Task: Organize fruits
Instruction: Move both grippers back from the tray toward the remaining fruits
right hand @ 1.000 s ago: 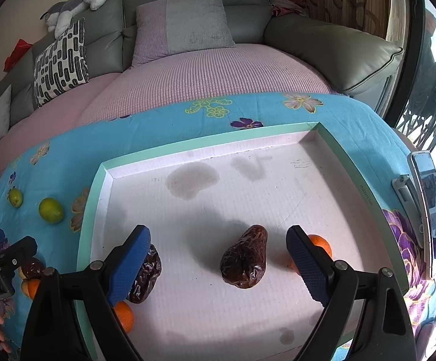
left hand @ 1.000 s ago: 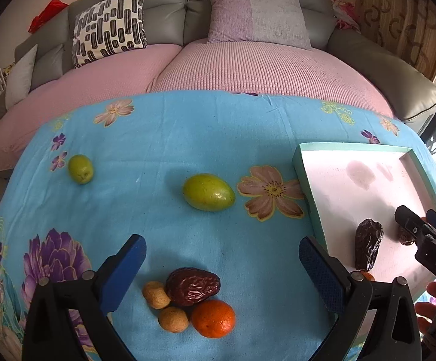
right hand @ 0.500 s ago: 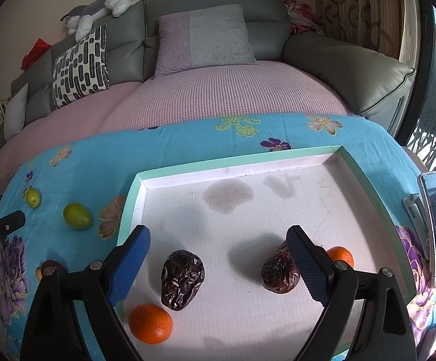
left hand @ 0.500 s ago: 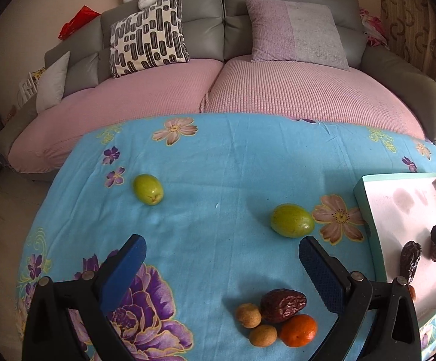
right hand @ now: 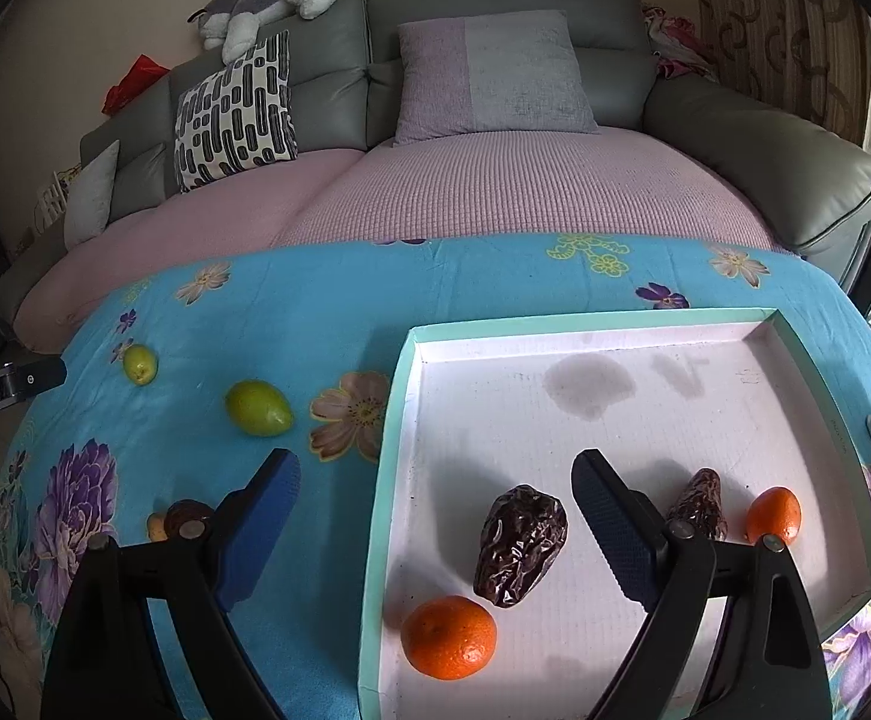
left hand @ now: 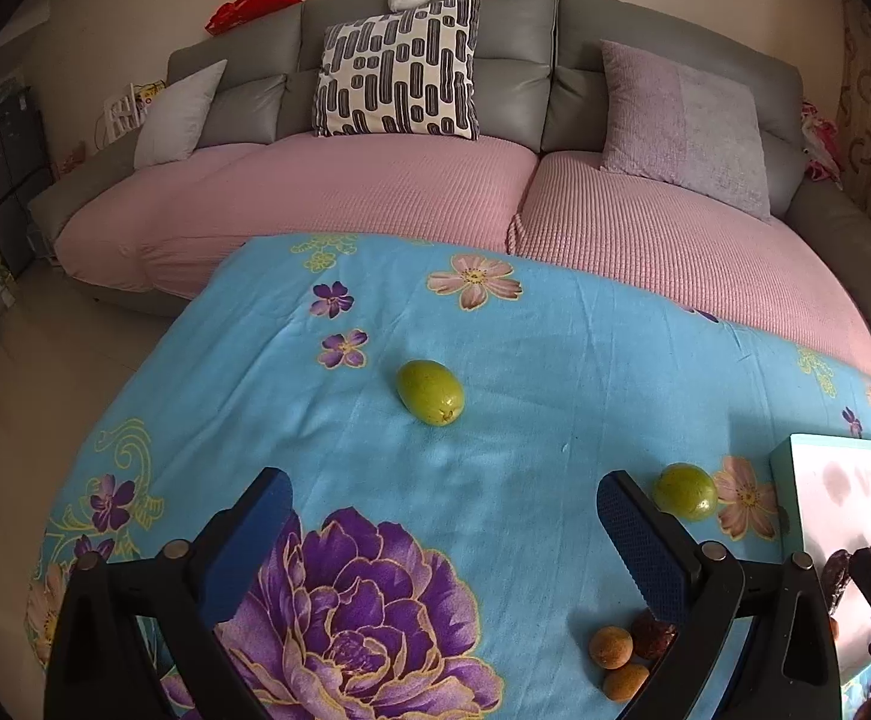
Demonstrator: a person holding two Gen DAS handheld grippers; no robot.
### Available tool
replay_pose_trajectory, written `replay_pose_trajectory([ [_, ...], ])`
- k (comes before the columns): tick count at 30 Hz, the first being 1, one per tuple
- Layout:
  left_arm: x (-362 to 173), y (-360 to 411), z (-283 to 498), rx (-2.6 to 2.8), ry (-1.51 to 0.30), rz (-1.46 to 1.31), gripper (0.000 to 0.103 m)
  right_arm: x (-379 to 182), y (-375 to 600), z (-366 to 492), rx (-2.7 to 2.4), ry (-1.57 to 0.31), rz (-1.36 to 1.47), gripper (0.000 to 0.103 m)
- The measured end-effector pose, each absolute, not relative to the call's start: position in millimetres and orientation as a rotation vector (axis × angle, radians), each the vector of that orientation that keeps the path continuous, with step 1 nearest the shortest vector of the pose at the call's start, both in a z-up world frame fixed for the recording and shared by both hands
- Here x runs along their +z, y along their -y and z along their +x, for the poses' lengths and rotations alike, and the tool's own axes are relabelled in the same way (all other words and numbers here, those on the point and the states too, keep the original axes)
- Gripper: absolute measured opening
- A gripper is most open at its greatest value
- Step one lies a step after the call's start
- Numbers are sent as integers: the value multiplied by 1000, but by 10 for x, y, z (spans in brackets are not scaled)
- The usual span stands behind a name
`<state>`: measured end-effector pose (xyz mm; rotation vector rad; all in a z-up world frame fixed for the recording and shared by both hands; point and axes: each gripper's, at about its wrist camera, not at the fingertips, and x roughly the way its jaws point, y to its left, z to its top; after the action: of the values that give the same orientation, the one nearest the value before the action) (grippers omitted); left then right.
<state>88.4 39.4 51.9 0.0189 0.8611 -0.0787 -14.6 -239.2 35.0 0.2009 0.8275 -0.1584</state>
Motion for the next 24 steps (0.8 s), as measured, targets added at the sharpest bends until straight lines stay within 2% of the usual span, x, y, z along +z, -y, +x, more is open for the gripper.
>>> replay_pose_trajectory([
  [10, 570, -586, 903, -169, -888, -140, 103, 341, 2036, -56, -58, -845, 213, 92],
  [24, 455, -528, 921, -242, -959, -166, 101, 117, 1431, 130, 100, -945, 149, 89],
])
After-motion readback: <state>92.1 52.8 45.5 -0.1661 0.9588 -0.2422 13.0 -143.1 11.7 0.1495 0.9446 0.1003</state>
